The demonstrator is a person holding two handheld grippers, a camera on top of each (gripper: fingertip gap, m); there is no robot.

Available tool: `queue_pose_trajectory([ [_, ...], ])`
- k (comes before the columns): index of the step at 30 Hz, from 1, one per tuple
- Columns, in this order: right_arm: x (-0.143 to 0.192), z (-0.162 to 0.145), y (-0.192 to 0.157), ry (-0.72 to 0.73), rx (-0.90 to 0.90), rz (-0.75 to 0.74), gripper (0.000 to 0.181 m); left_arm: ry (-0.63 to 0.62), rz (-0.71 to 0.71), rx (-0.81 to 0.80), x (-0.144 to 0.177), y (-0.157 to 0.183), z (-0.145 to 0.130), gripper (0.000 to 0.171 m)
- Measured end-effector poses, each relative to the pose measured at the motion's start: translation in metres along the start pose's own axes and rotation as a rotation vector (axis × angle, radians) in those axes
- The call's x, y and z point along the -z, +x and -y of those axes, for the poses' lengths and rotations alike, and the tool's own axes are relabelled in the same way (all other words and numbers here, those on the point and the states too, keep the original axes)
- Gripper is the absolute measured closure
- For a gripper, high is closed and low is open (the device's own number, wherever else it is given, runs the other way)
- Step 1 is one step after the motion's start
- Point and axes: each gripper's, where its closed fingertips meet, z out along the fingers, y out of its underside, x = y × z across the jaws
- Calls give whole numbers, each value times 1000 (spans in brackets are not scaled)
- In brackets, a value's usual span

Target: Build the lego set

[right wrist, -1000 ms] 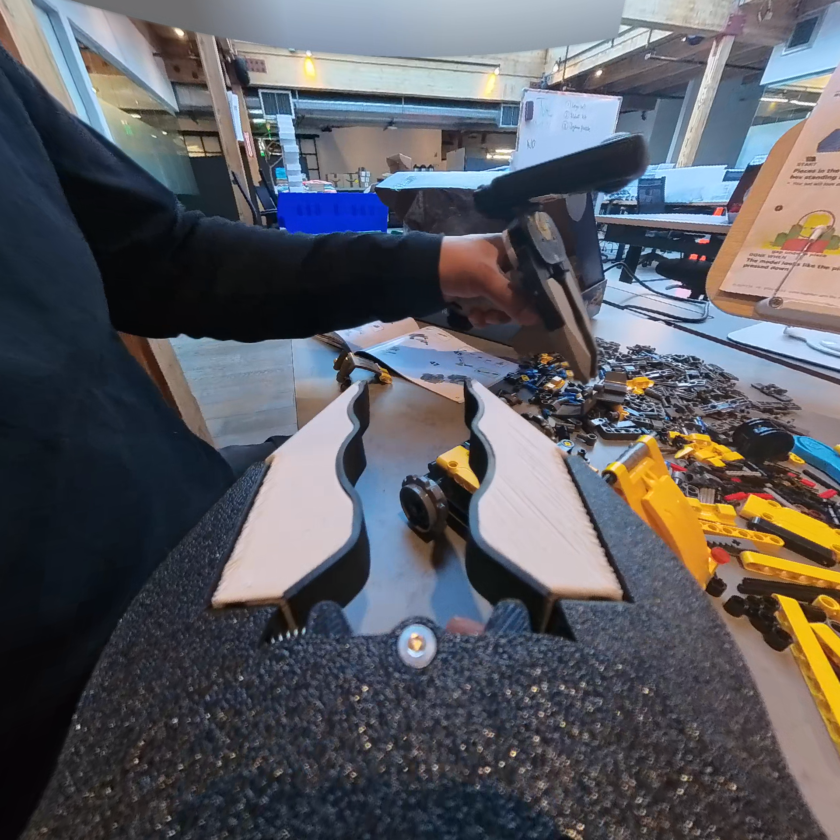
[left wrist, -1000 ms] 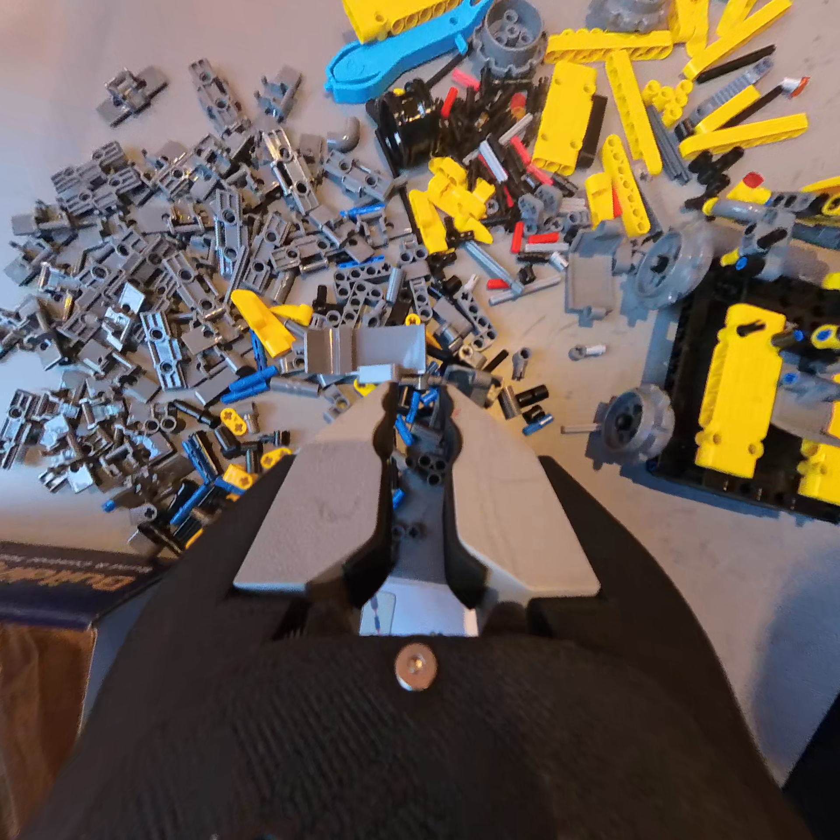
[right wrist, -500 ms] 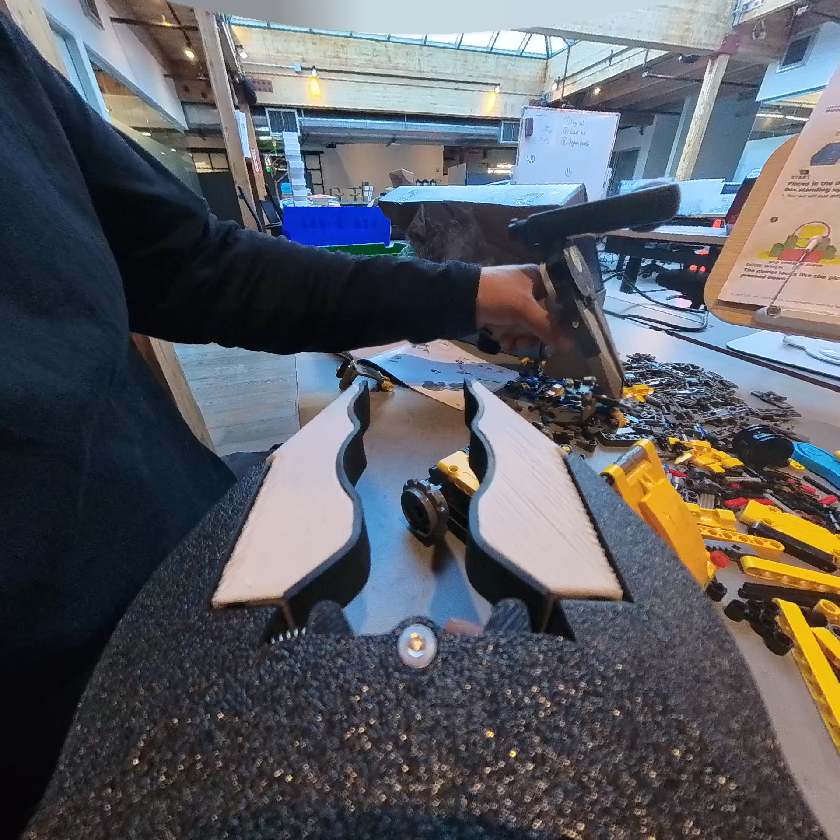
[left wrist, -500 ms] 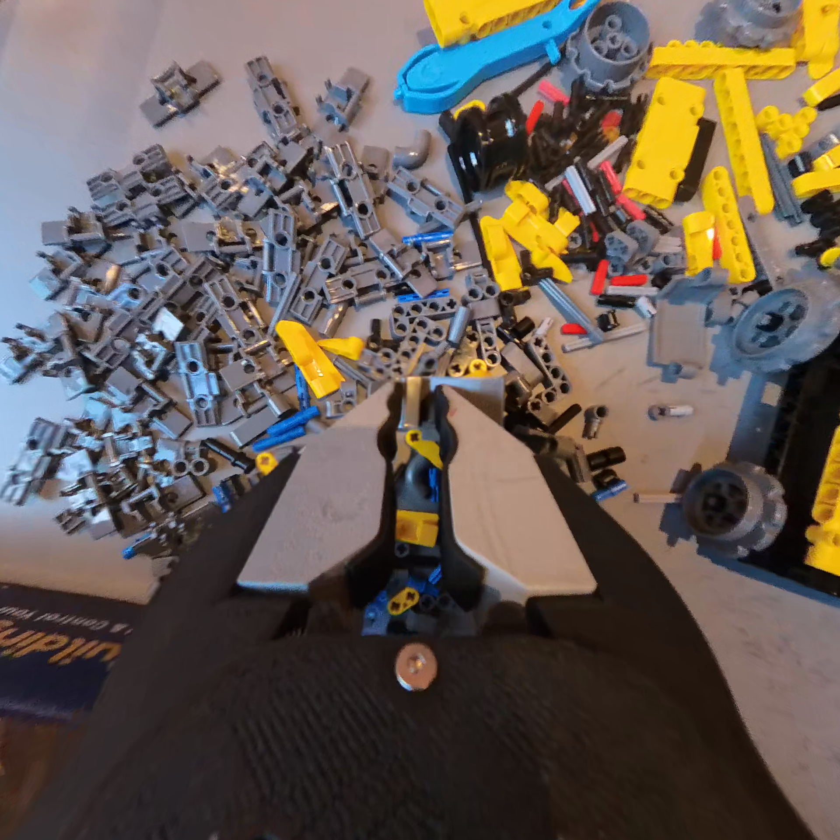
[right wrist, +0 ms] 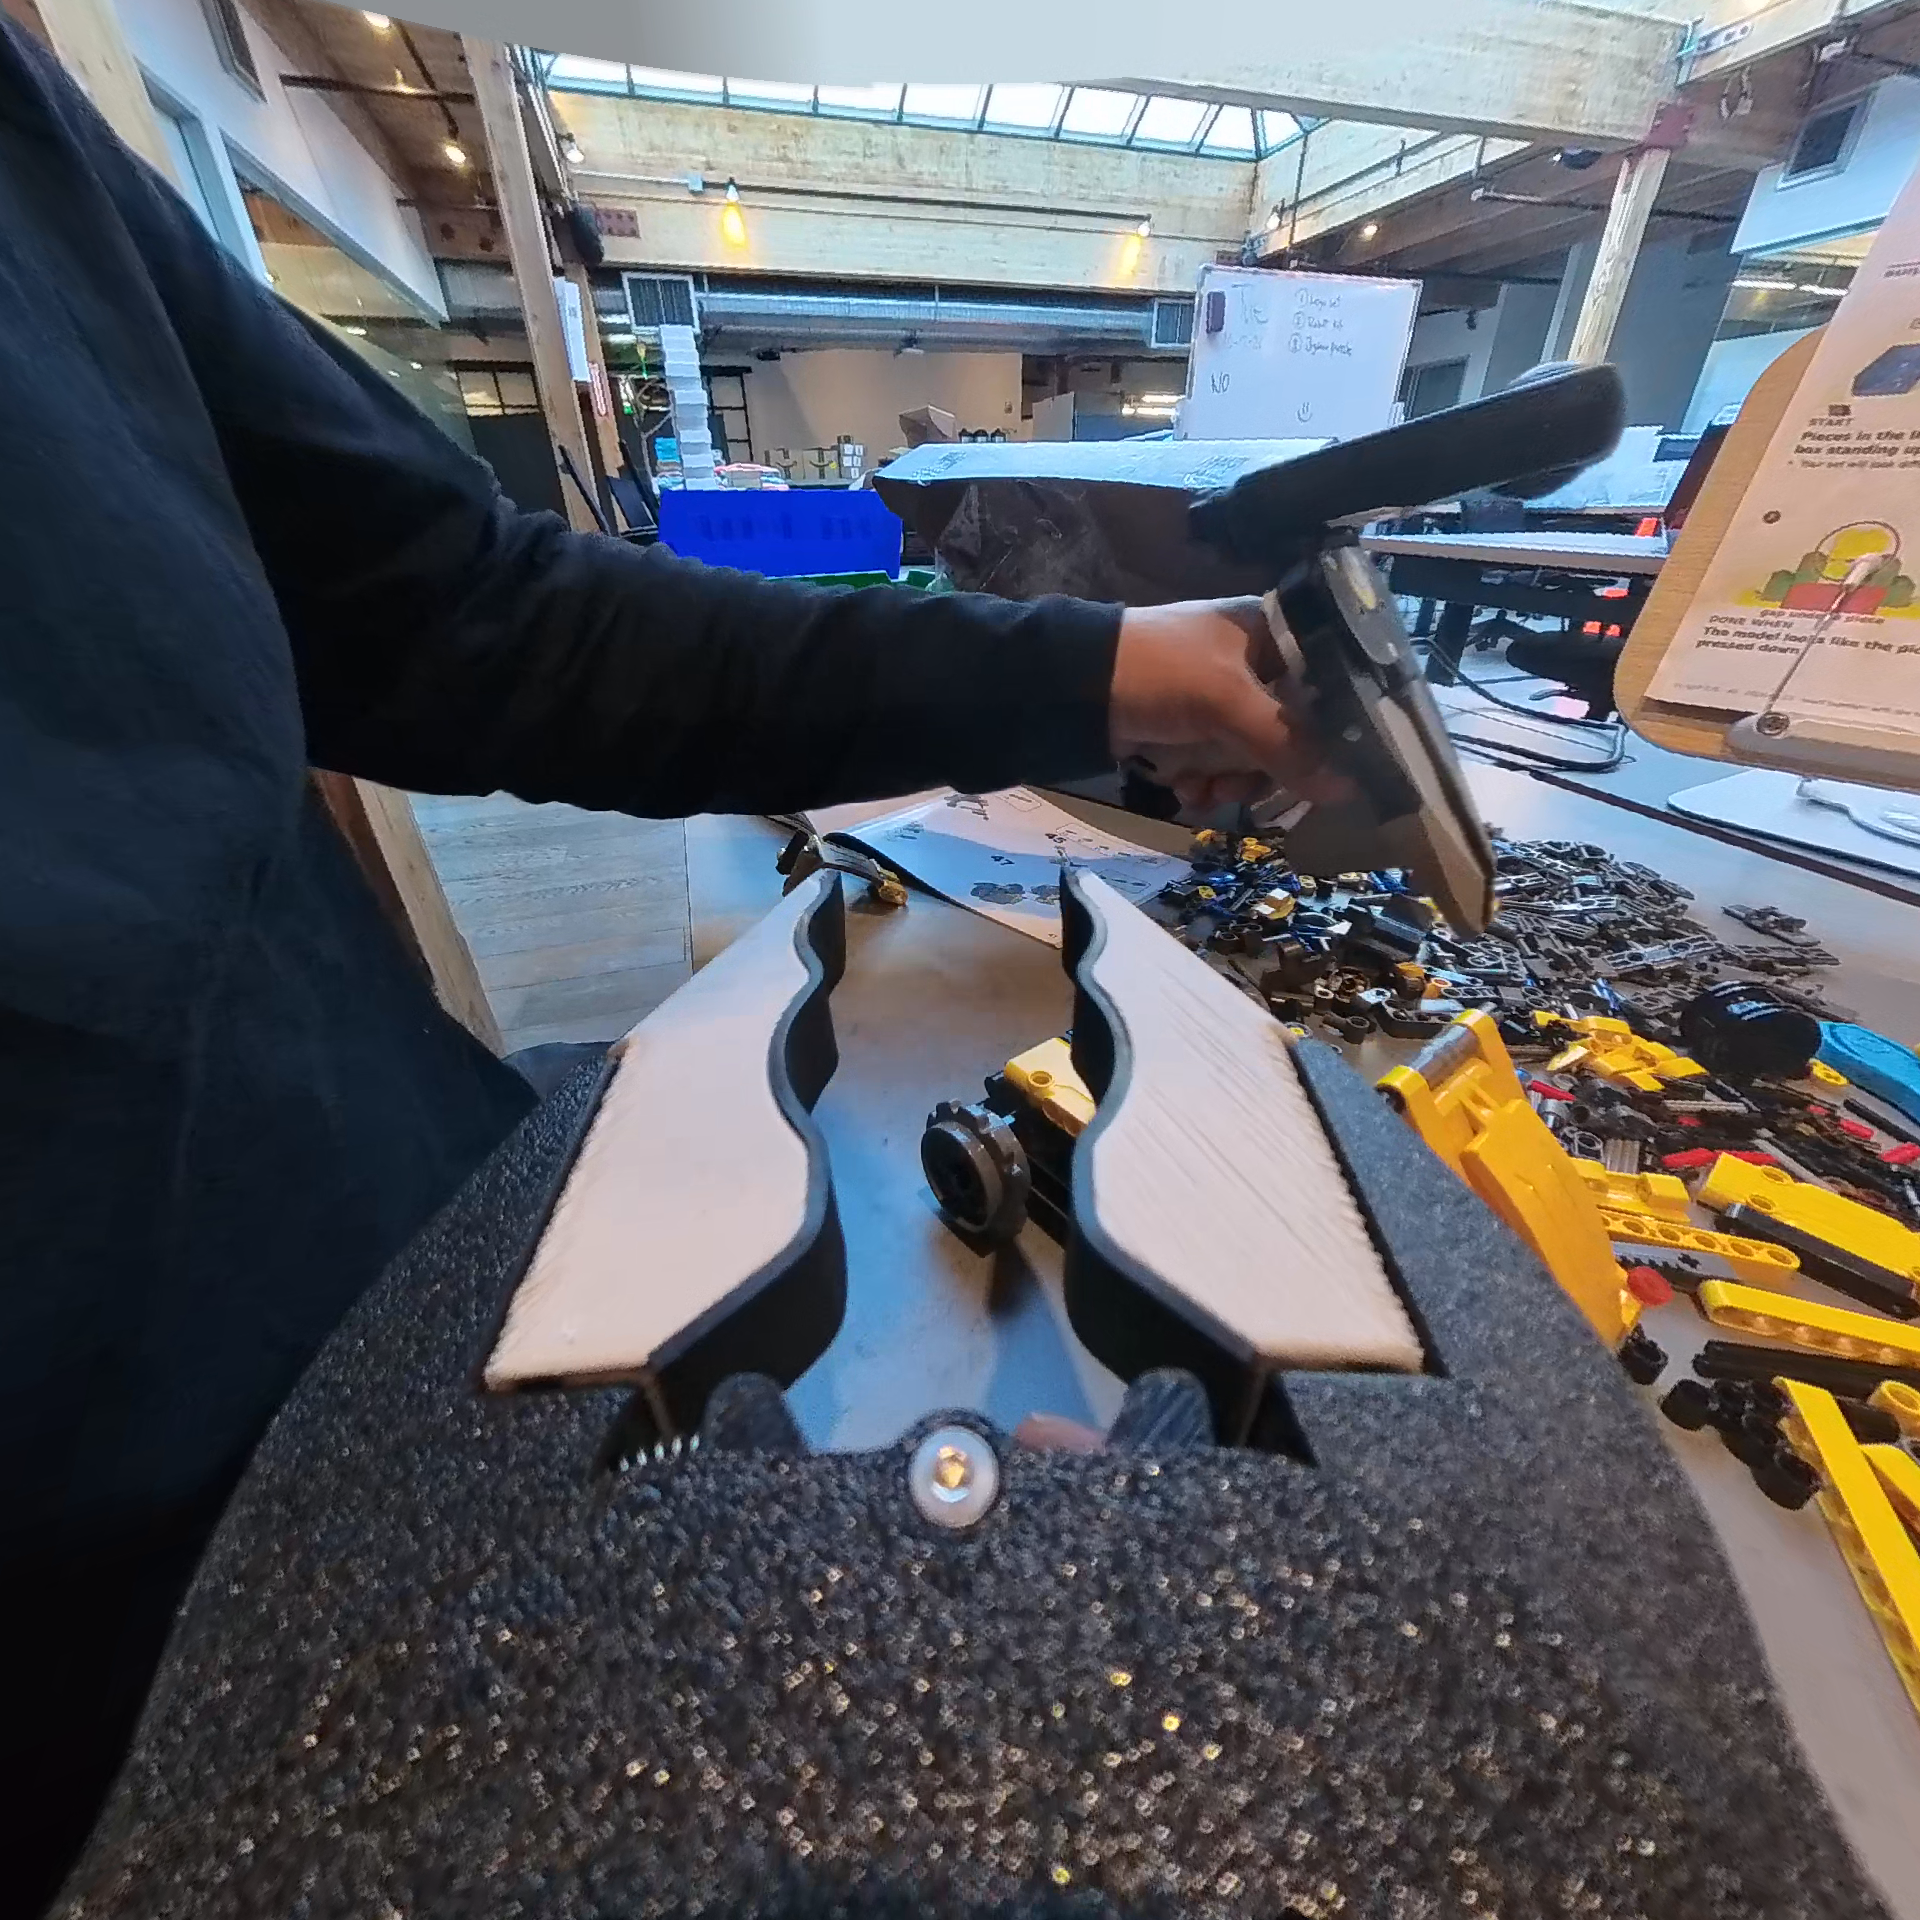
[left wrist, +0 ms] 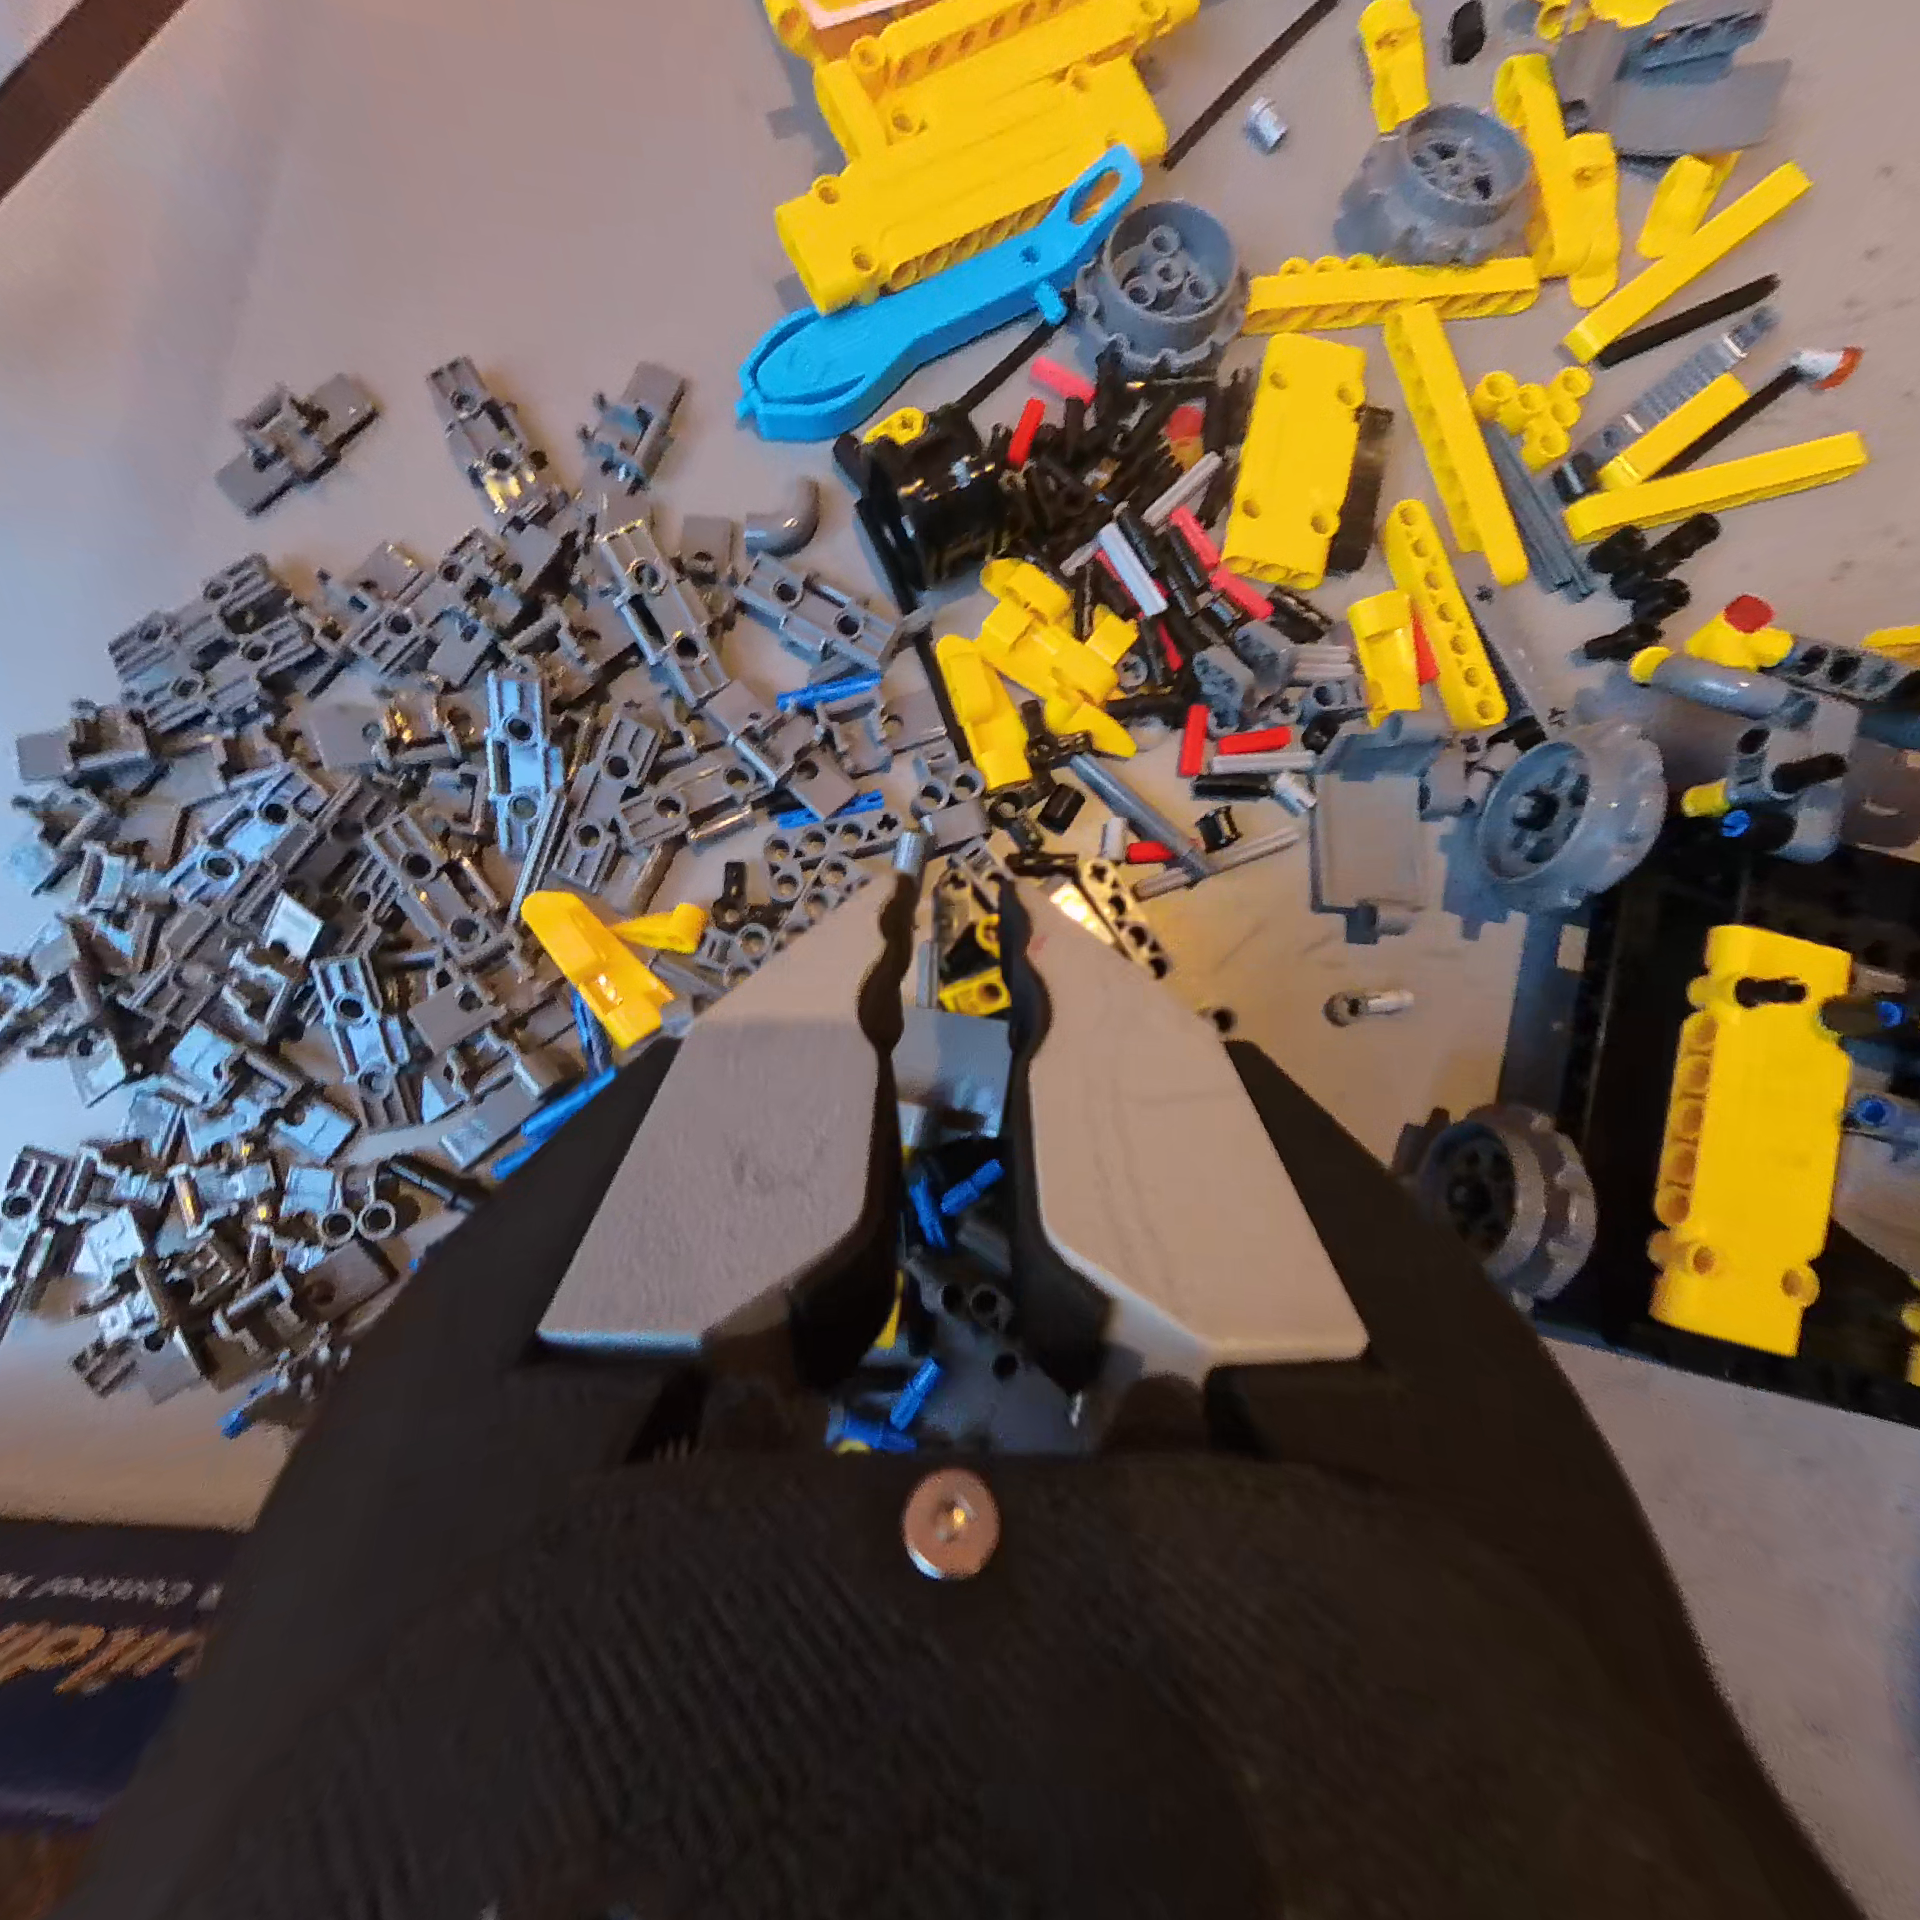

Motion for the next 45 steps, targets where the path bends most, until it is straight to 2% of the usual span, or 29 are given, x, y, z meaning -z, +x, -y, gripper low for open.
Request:
queue_pose_trajectory([
  [5,0,0,0,2,0,-1,141,-5,-28,-37,-12,12,10,161],
  [10,0,0,0,4,1,-1,141,16,-111,-31,-31,34,37,157],
  [15,1,1,1,12,-8,3,142,2,-120,-143,-59,47,60,160],
  [17,1,2,1,17,-14,4,142,-37,-128,-163,-70,47,58,160],
  [20,2,3,2,27,-21,7,142,-72,-96,-181,-75,39,54,171],
  [26,3,5,0,37,-29,24,142,-95,-90,-176,-68,32,47,169],
  [30,4,5,0,44,-30,29,142,-61,-126,-213,-67,40,55,167],
  [36,5,7,-1,54,-29,29,143,-141,-167,-273,-74,47,49,166],
  [40,6,7,-1,58,-28,30,143,-171,-145,-312,-74,44,47,162],
  [45,6,8,-1,62,-32,34,144,-176,-149,-389,-72,45,44,165],
])
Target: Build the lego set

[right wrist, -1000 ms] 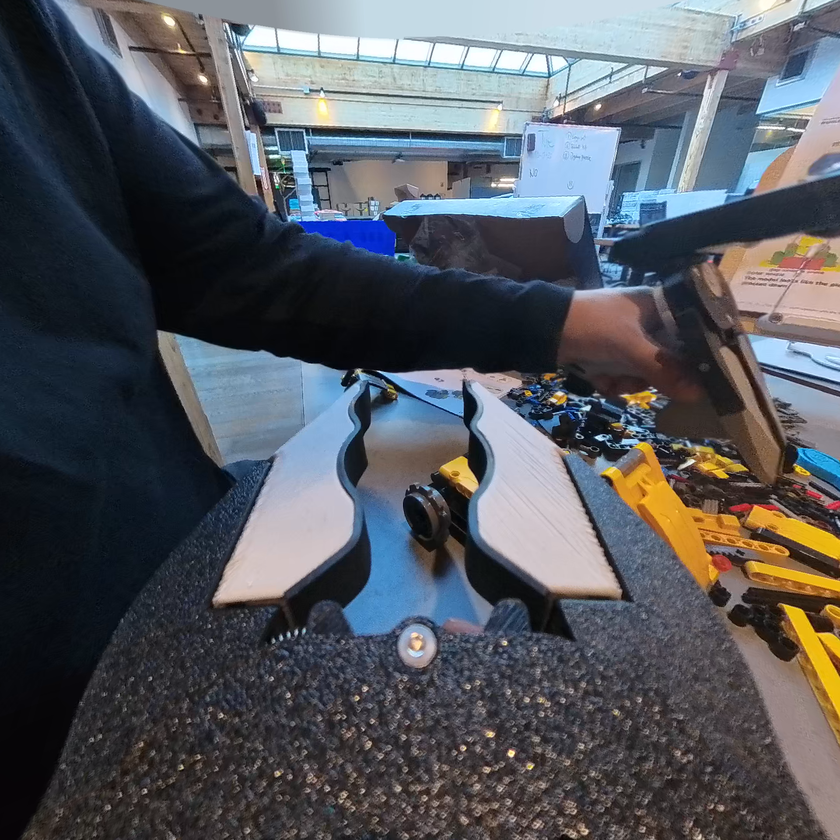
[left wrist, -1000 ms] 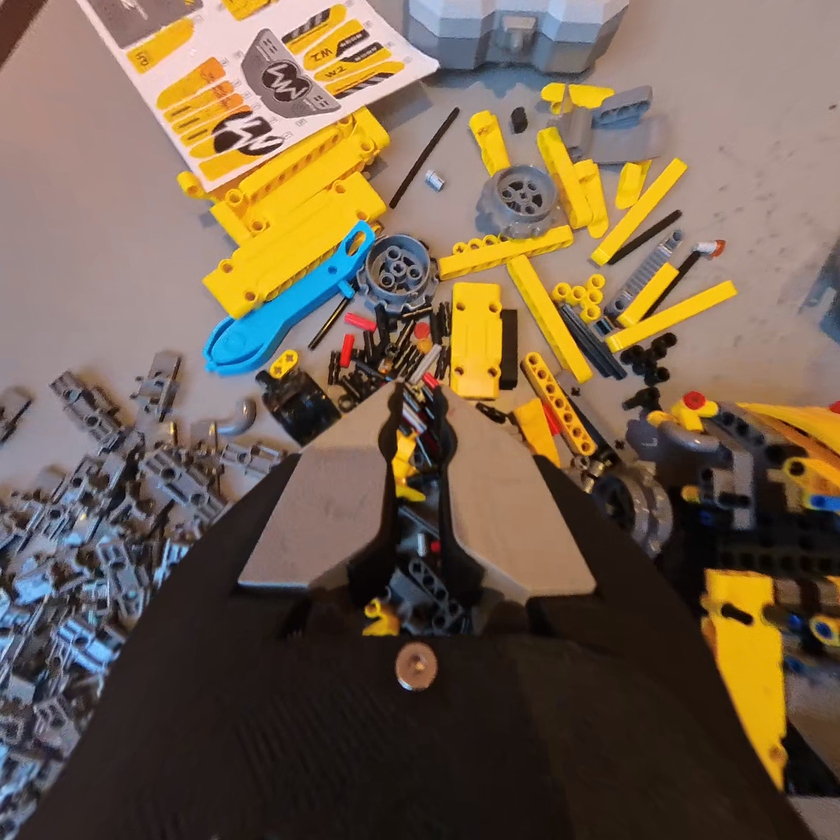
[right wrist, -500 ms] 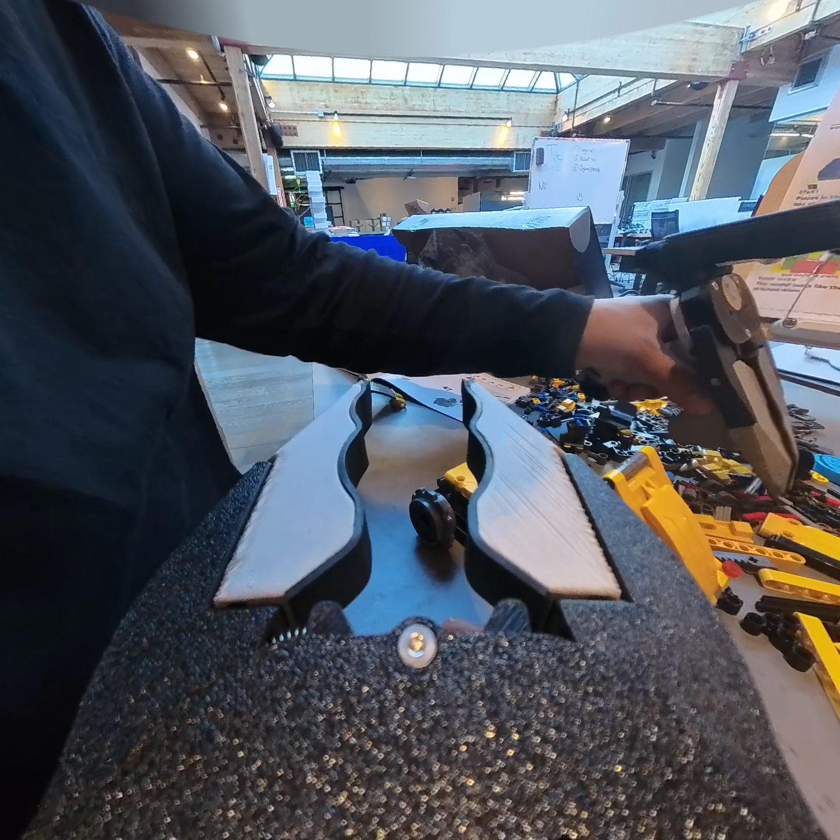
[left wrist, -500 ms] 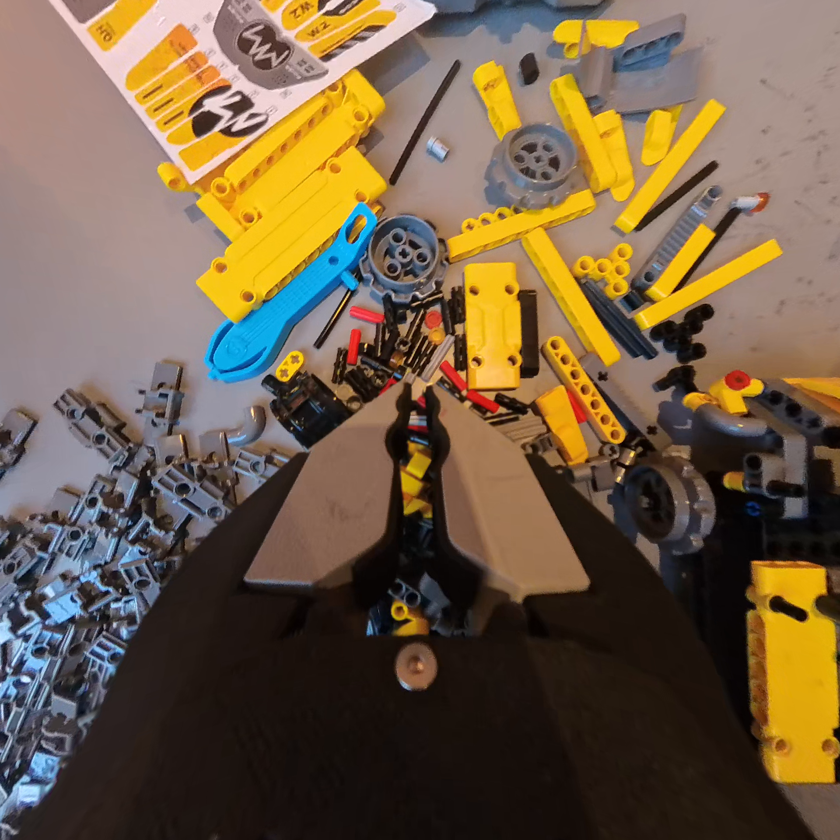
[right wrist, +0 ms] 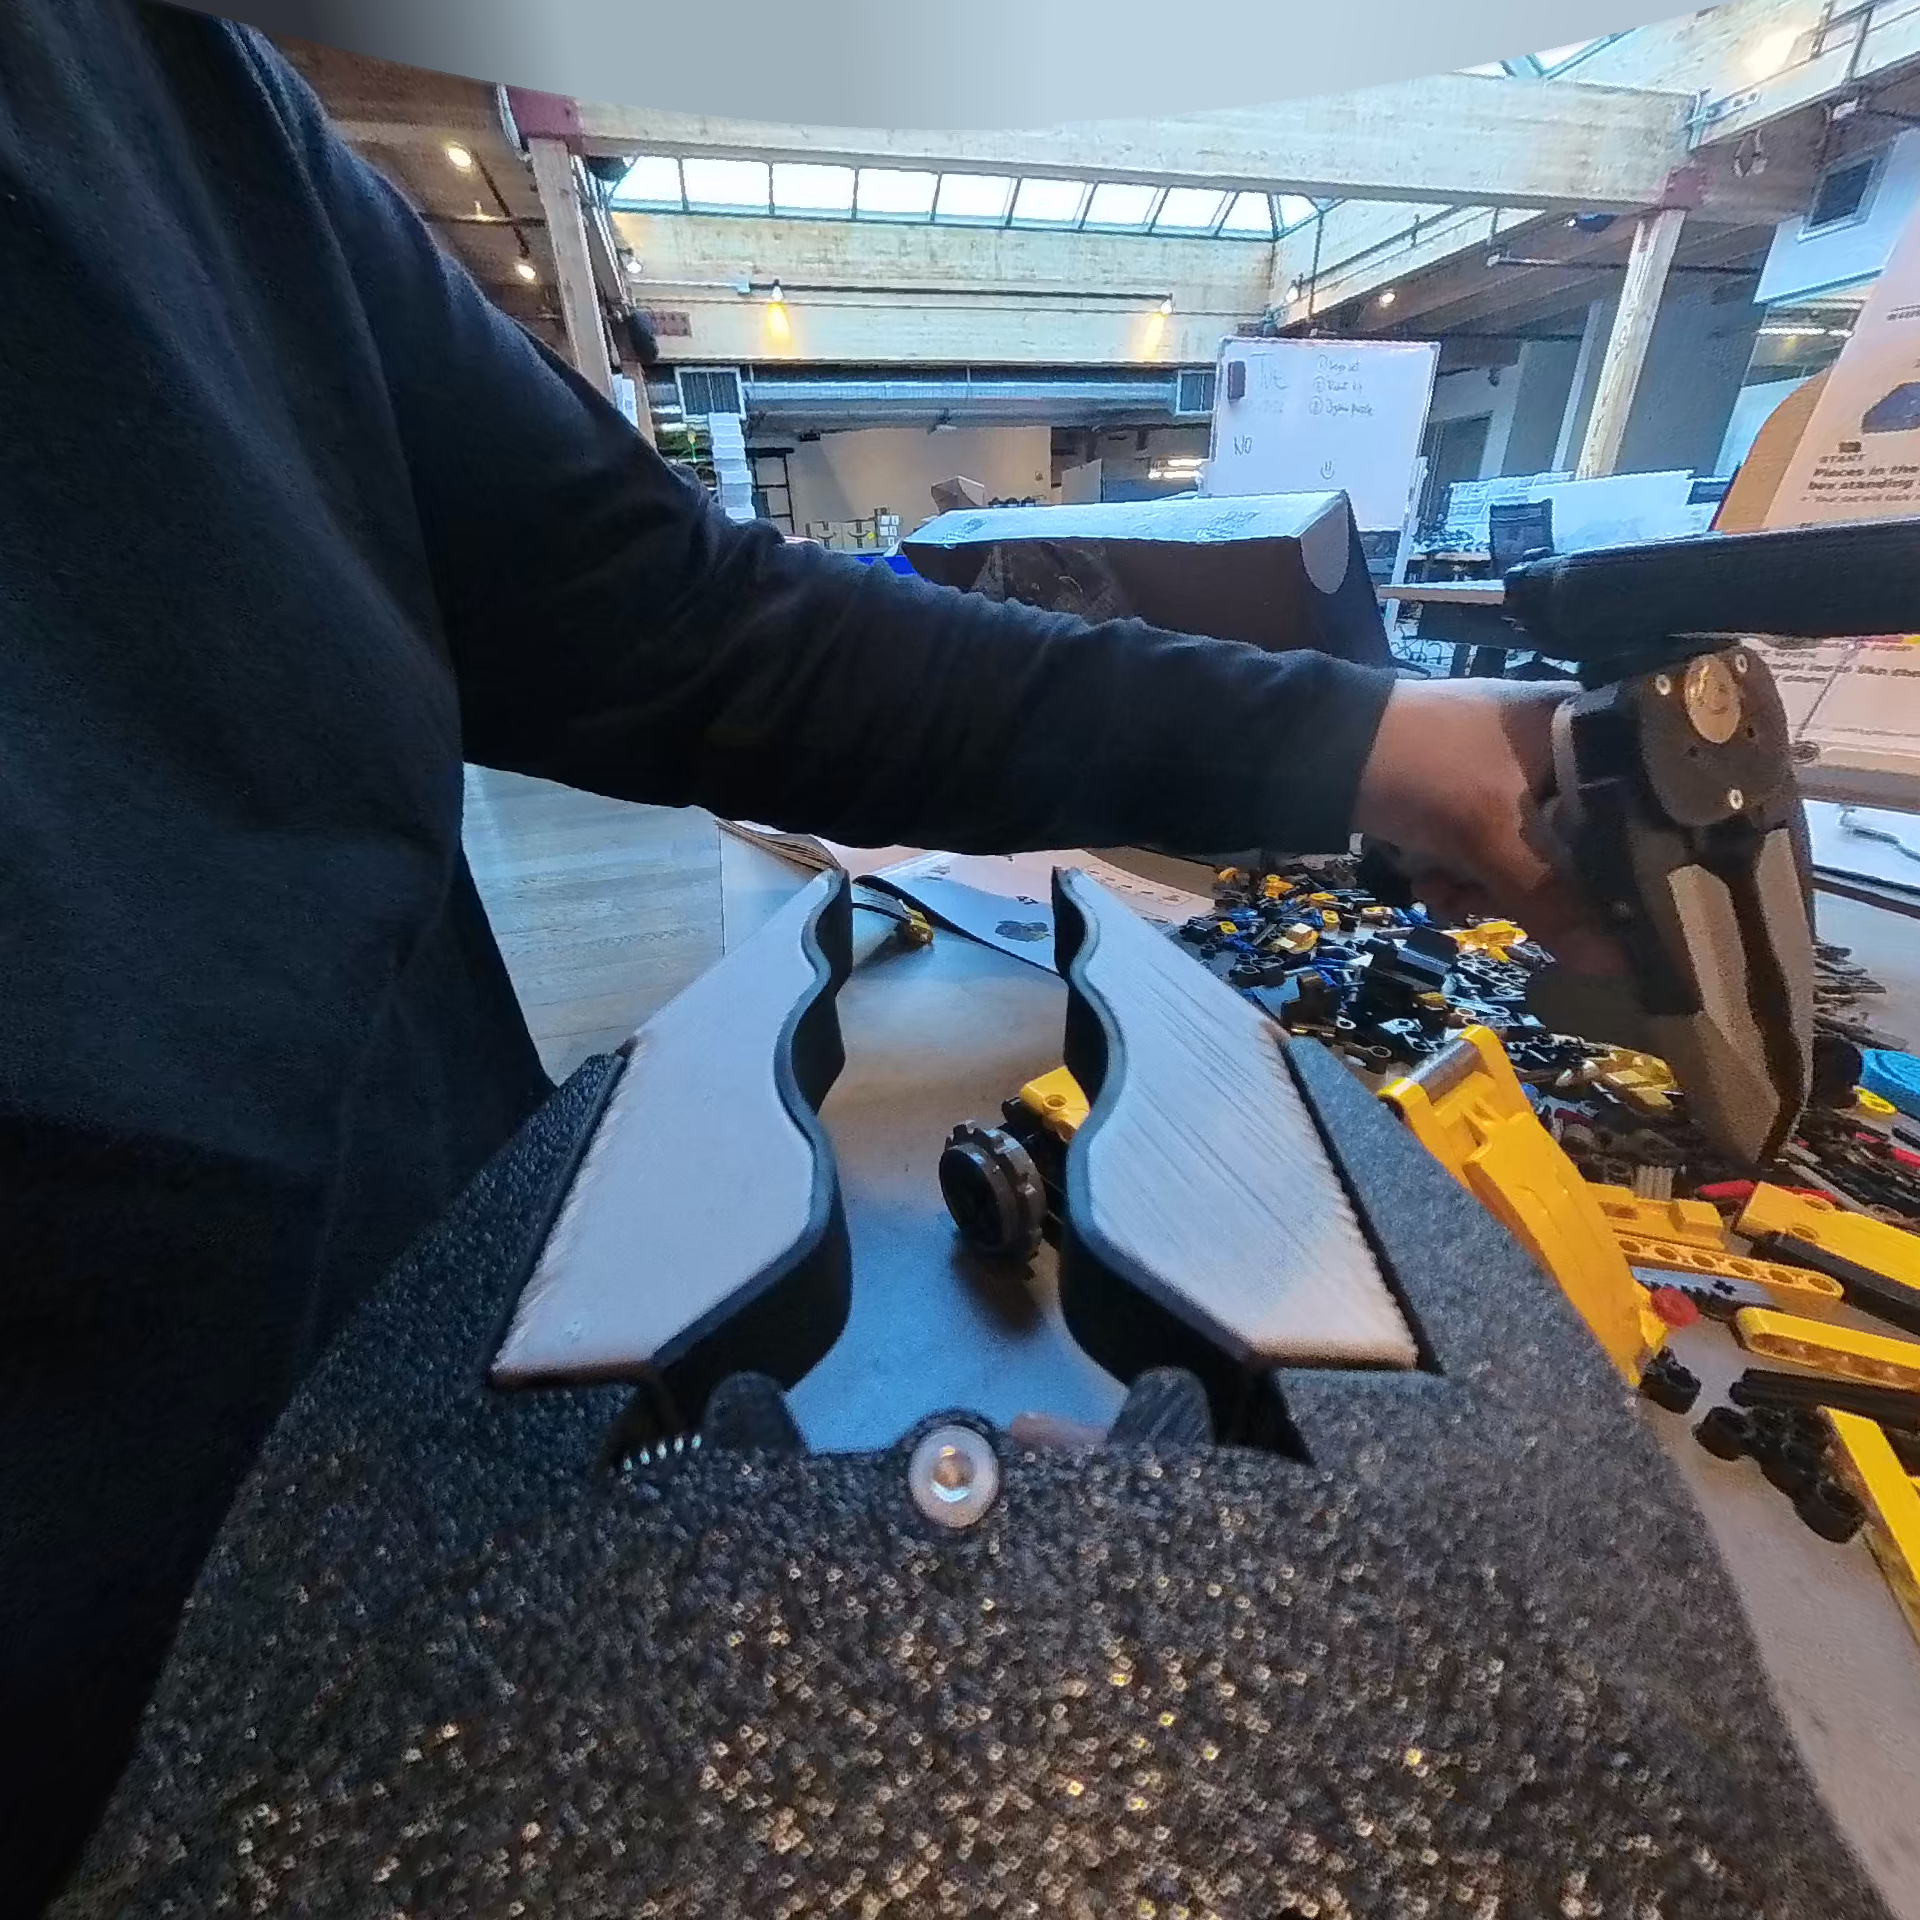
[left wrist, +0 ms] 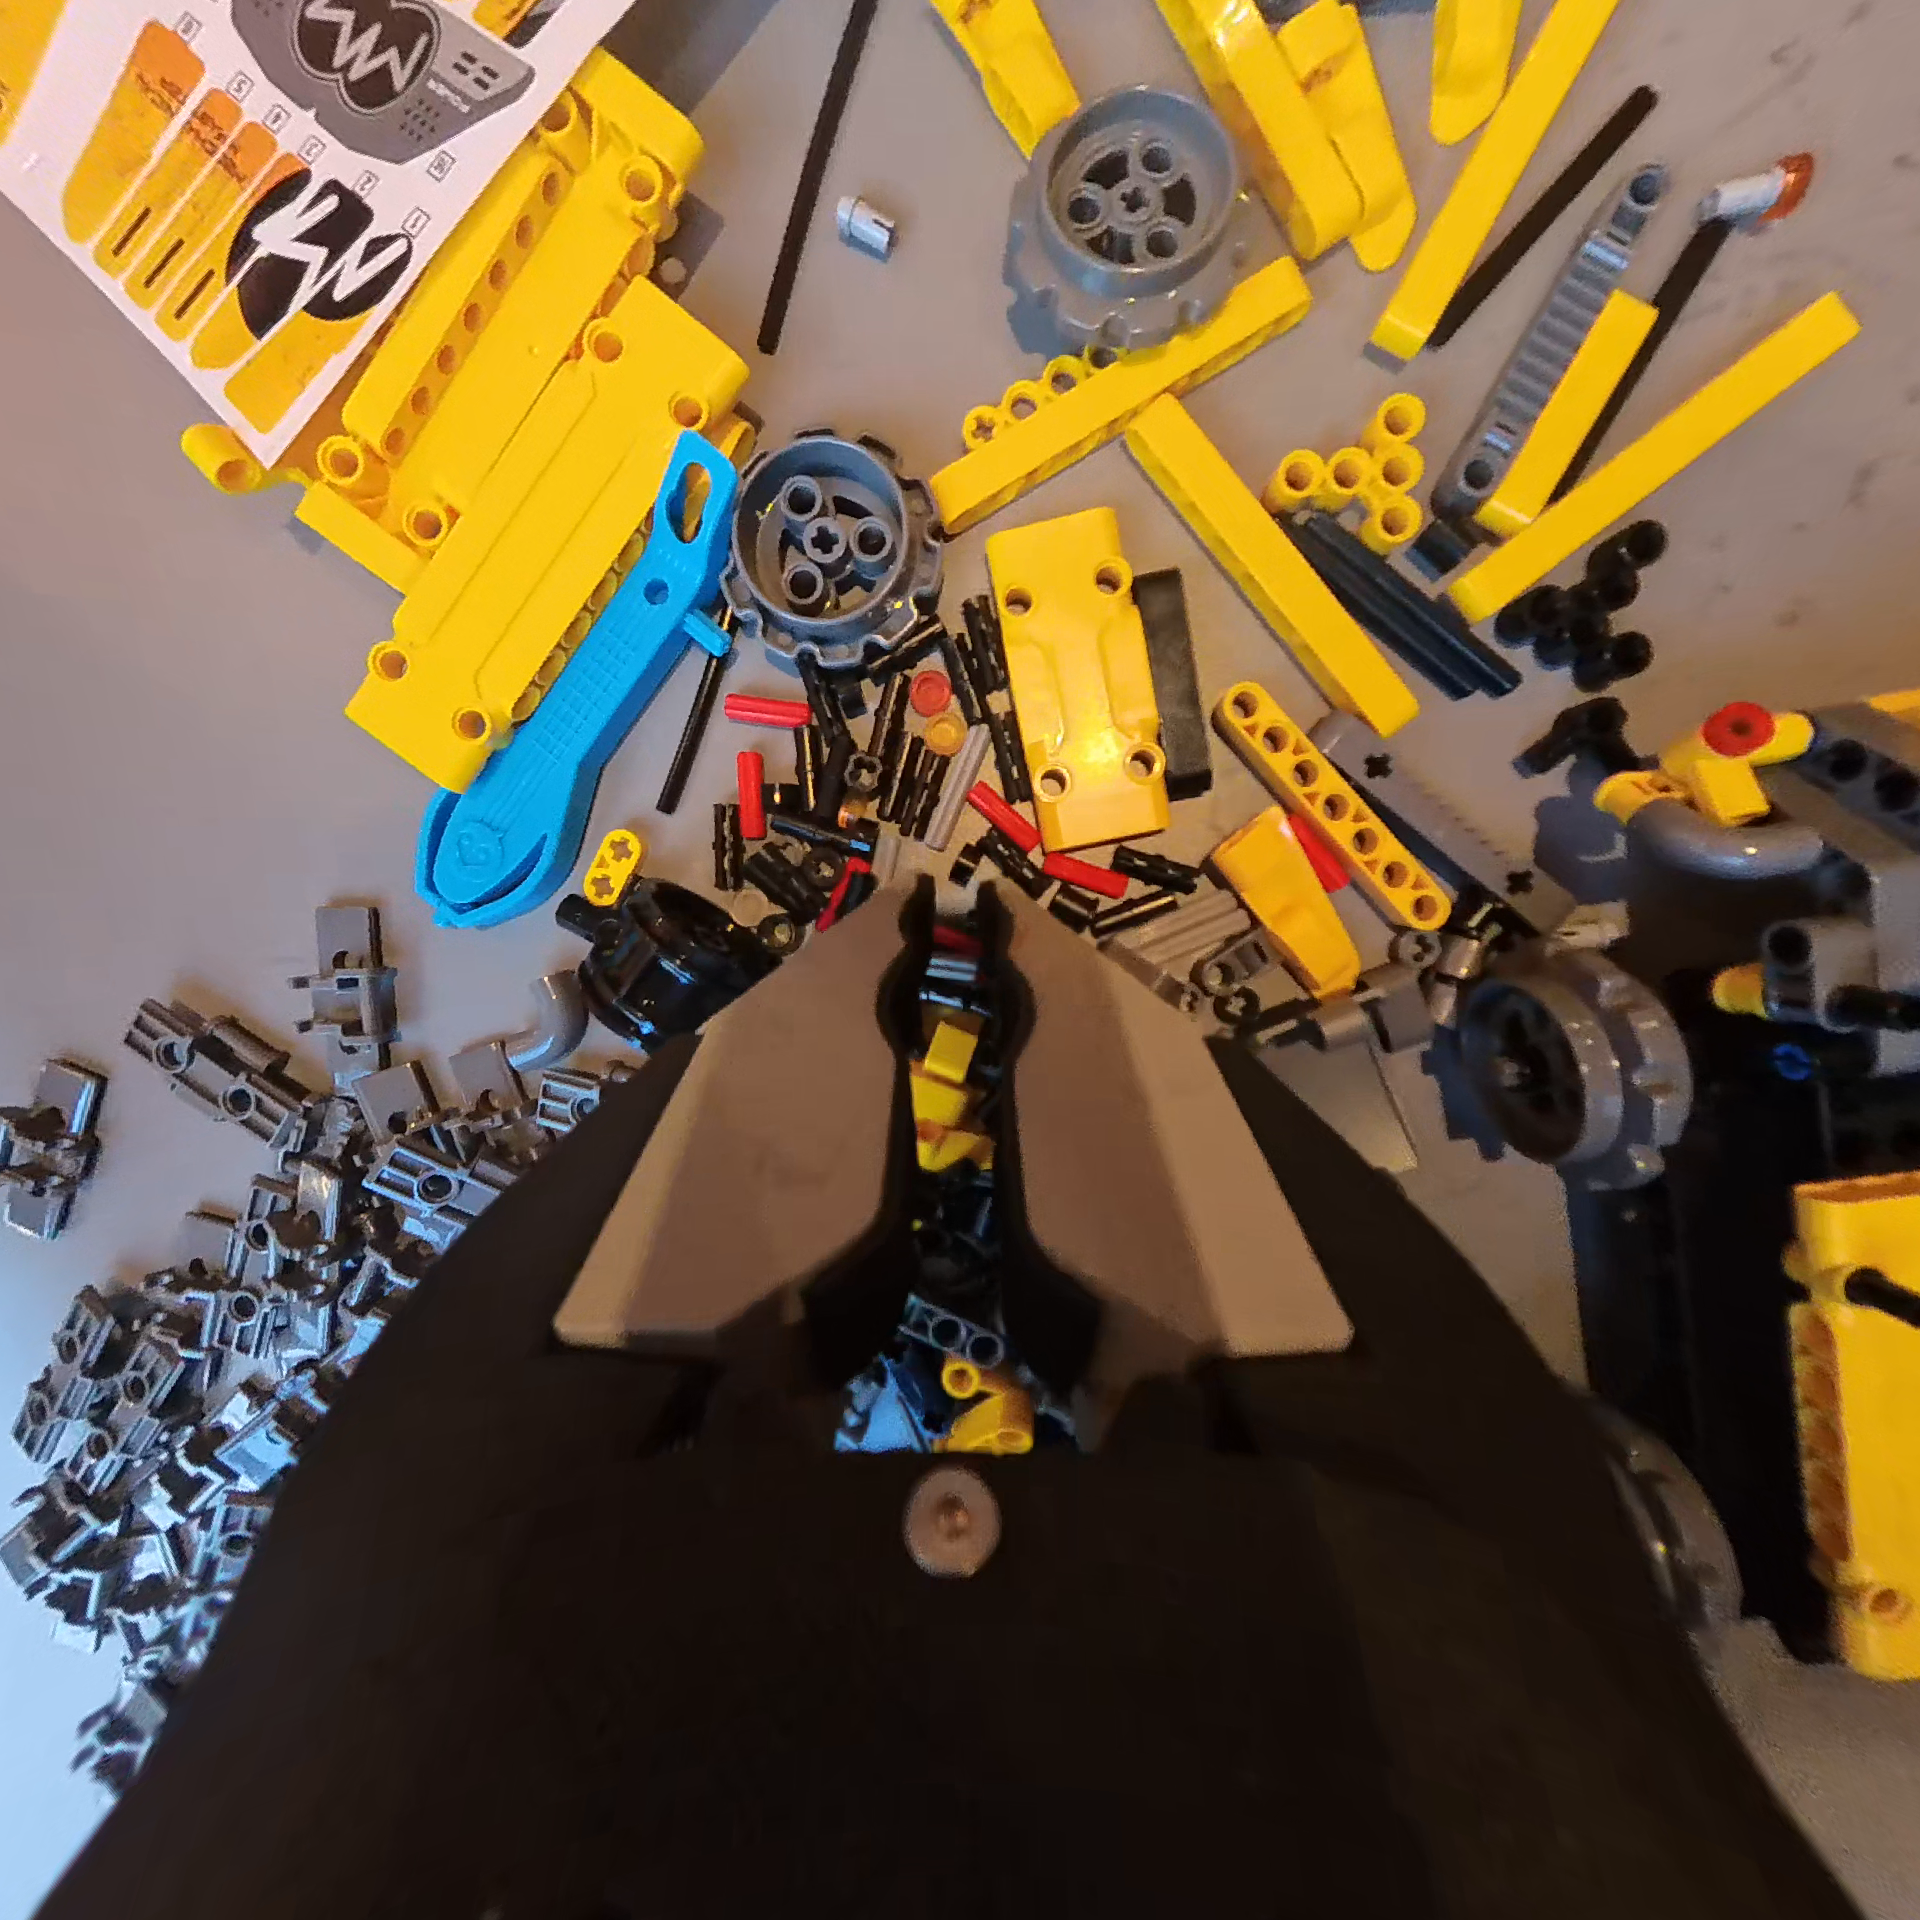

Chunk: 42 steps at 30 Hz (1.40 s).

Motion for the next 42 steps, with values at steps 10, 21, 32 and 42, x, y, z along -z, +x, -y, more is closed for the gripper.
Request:
queue_pose_trajectory([
  [10,1,1,0,6,-1,3,144,28,-54,-25,-3,1,5,165],
  [21,1,1,0,8,5,-4,144,56,8,-13,55,34,-16,169],
  [32,0,0,0,0,0,-1,144,-148,299,-87,108,113,-147,169],
  [42,-2,-2,2,-14,19,-29,145,-85,199,11,97,142,-166,161],
])
